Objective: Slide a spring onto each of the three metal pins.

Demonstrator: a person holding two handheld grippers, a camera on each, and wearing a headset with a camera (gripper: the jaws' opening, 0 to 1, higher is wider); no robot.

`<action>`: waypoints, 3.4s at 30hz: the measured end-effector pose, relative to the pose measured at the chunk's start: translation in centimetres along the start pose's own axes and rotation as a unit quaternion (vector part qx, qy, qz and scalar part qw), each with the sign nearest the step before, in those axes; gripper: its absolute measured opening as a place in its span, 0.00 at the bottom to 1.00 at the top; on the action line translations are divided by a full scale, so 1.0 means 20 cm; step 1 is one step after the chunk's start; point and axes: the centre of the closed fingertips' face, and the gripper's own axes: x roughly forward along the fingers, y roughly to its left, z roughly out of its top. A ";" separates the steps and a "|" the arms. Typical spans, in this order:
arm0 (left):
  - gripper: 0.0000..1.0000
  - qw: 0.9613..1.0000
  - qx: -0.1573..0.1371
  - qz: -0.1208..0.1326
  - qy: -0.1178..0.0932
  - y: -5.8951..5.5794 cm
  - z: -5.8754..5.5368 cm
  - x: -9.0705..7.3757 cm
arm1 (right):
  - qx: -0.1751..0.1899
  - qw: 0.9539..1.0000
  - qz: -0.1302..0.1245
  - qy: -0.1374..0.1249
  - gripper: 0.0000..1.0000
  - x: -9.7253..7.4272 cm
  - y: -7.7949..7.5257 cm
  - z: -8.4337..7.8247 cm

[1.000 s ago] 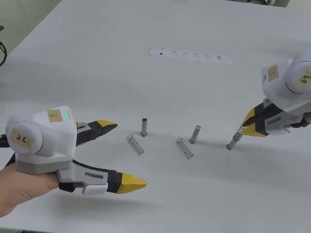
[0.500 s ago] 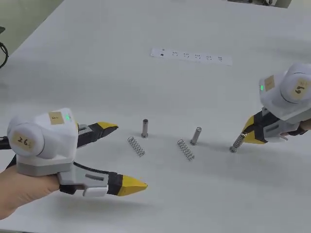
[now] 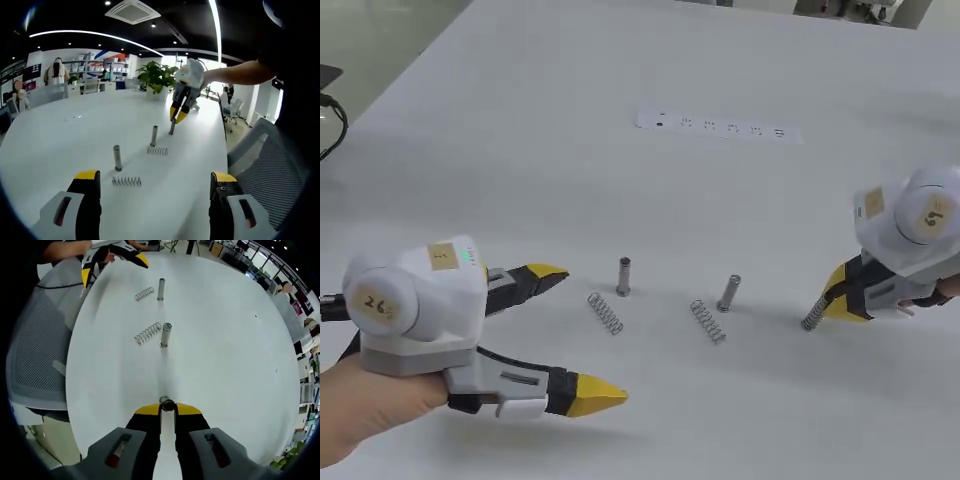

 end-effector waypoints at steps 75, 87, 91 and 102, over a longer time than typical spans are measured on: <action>0.87 0.999 0.032 -0.003 -0.015 0.07 0.22 0.01 | 0.050 0.990 -0.054 -0.122 0.15 -0.24 0.03 0.17; 0.87 1.000 0.028 -0.002 -0.014 0.08 0.21 0.00 | 0.077 0.985 -0.052 -0.143 0.16 -0.22 0.13 0.20; 0.87 1.000 0.029 -0.004 -0.010 0.07 0.20 0.00 | 0.090 0.983 -0.051 -0.151 0.16 -0.21 0.15 0.20; 0.87 0.999 0.033 -0.008 -0.006 0.06 0.20 -0.01 | 0.109 0.980 -0.046 -0.157 0.16 -0.18 0.21 0.21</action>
